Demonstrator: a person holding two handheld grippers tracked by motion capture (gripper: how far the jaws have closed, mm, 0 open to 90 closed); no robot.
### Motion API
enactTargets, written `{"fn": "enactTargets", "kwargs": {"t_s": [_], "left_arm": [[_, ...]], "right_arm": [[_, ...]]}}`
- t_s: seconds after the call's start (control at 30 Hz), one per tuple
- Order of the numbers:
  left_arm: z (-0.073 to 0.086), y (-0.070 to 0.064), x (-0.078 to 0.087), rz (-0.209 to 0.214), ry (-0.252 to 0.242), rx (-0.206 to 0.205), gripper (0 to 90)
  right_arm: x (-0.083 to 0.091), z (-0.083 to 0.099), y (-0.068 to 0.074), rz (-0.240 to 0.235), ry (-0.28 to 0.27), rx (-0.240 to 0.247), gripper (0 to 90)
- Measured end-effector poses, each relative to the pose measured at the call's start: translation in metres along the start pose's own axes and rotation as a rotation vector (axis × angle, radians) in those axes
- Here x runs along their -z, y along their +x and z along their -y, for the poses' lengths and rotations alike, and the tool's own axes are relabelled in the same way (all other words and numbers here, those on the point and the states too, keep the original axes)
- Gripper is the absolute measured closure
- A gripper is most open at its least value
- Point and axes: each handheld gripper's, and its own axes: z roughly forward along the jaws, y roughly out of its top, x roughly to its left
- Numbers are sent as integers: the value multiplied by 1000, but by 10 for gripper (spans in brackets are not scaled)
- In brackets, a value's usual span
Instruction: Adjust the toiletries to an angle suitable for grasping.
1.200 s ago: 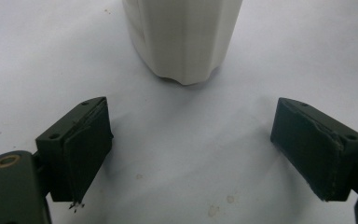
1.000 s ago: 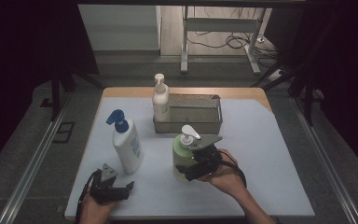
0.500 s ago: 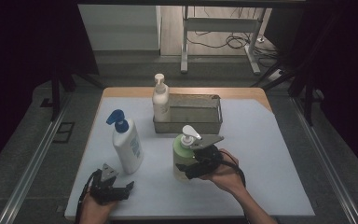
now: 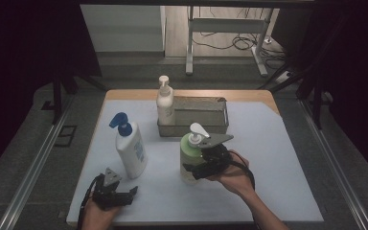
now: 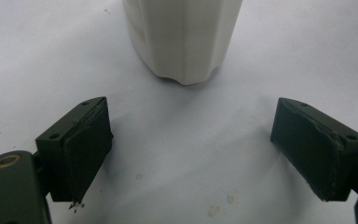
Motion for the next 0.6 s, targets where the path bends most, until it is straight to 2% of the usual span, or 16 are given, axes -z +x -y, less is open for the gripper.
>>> {"fn": "enactTargets", "kwargs": {"t_s": [0.6], "left_arm": [[0, 0, 0, 0, 0, 0, 122]], "right_arm": [[10, -20, -13, 37, -14, -27, 116]]}}
